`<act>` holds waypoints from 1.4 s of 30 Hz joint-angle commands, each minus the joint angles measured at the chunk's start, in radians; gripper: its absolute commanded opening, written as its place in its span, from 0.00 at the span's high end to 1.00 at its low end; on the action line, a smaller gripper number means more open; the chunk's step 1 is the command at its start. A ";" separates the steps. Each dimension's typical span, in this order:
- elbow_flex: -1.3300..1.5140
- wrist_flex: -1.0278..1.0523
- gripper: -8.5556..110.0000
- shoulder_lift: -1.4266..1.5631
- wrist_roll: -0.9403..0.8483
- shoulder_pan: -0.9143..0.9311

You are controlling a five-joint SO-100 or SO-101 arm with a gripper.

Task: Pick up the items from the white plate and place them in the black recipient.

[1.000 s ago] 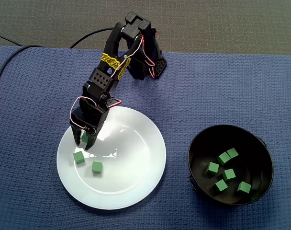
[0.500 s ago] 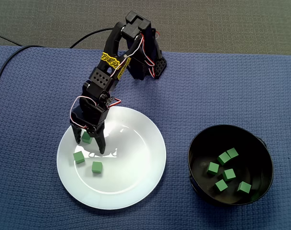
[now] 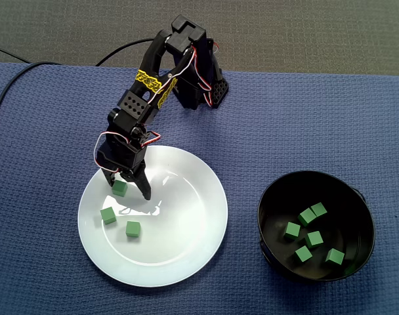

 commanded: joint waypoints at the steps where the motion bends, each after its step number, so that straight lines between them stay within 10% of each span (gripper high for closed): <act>1: 0.006 -0.060 0.73 0.031 -0.002 0.011; 5: 0.031 -0.089 0.93 0.025 0.009 0.005; 18: 0.006 0.026 0.93 0.075 0.095 -0.009; 27: -0.502 0.489 0.93 0.408 0.956 -0.126; 36: -1.143 0.718 0.93 0.373 1.591 -0.689; 42: -1.588 0.804 0.93 -0.199 1.361 -1.078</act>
